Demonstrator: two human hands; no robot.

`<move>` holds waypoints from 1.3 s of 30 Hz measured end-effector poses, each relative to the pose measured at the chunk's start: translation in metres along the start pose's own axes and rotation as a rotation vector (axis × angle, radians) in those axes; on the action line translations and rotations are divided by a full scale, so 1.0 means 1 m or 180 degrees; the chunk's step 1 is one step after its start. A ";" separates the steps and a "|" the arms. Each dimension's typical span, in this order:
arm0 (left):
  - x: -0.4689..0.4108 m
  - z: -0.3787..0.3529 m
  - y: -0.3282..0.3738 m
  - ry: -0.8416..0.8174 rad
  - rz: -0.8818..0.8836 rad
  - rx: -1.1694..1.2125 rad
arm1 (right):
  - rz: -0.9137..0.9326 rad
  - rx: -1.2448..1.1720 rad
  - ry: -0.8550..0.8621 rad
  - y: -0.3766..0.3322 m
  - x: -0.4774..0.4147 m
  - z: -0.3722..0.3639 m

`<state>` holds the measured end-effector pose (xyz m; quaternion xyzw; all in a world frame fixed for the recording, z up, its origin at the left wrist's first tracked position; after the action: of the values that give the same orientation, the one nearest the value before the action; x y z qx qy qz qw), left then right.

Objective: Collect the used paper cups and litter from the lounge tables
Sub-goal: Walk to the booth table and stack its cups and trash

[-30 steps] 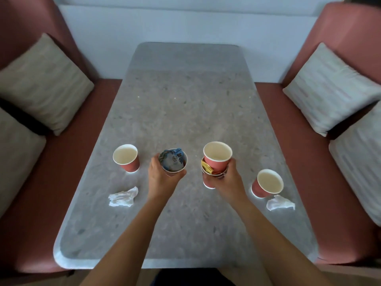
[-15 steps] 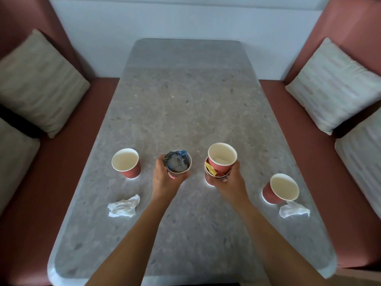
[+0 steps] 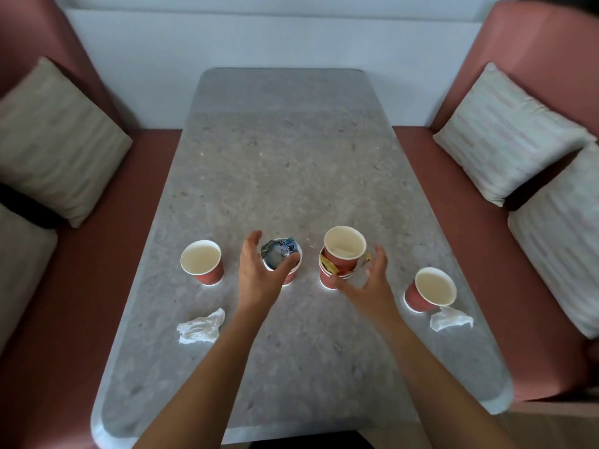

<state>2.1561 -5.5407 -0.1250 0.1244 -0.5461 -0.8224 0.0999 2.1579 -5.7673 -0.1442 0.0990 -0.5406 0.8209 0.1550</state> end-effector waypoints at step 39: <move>0.100 -0.210 0.061 -0.1121 -0.0255 -0.0494 | -0.0205 0.1200 0.0434 0.122 -0.028 0.174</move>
<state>2.1283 -5.7775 -0.1562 -0.0078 -0.4847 -0.8744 -0.0208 2.1390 -5.9754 -0.1888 0.0877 -0.3622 0.9070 0.1961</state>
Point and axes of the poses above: each hand's wrist, its own x-axis away from the middle knuckle, its own z-axis out of the back of the hand, y = z × x, the point moved 7 cm from there along -x, towards the middle knuckle, and after that the axes turned 9 degrees about -z, right-handed, at the moved point
